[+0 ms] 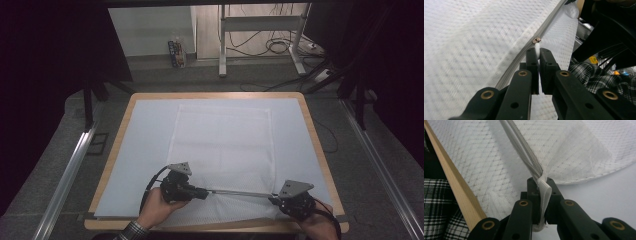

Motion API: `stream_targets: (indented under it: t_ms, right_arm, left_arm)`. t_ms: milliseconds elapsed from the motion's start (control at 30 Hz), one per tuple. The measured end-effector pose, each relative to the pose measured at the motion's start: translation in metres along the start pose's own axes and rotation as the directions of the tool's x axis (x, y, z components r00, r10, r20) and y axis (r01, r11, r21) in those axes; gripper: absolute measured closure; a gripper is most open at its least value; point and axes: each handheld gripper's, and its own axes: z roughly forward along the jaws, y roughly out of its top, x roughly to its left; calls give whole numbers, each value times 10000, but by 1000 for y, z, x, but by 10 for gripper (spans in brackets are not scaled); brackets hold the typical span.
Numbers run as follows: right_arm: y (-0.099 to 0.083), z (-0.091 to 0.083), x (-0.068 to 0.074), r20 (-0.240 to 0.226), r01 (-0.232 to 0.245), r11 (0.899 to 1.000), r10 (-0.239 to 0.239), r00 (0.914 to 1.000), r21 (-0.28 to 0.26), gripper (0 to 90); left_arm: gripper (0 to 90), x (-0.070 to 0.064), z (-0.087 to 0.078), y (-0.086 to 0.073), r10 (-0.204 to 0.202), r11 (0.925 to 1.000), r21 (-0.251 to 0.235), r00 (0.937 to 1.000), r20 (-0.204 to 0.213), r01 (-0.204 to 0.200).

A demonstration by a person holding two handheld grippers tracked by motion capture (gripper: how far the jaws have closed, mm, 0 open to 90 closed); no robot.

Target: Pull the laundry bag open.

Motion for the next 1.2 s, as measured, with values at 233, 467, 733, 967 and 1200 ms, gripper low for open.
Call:
stream_targets:
  t_ms: [233, 467, 733, 967, 1200]
  right_arm:
    - [0, 0, 0, 40, -34, 10000, 34, 10000, 19, 841]
    - [0, 0, 0, 25, -36, 10000, 36, 10000, 28, 841]
    - [-1, 0, -1, 47, -90, 9999, 90, 9999, 48, 841]
    - [-1, 0, -1, 15, -114, 9999, 114, 9999, 25, 841]
    - [-1, 1, -1, 36, -169, 9998, 169, 9999, 94, 841]
  left_arm:
    - [875, 2, -8, -7, -95, 9998, -151, 9998, -162, 93]
    - [876, 1, -12, -11, -59, 9999, -143, 9996, -260, 56]
    - [877, 5, -21, -20, -264, 9995, -196, 9991, -342, 258]
    - [876, 6, -28, -26, -386, 9987, -344, 9981, -476, 370]
    - [876, 7, -36, -35, -639, 9970, -481, 9963, -583, 611]
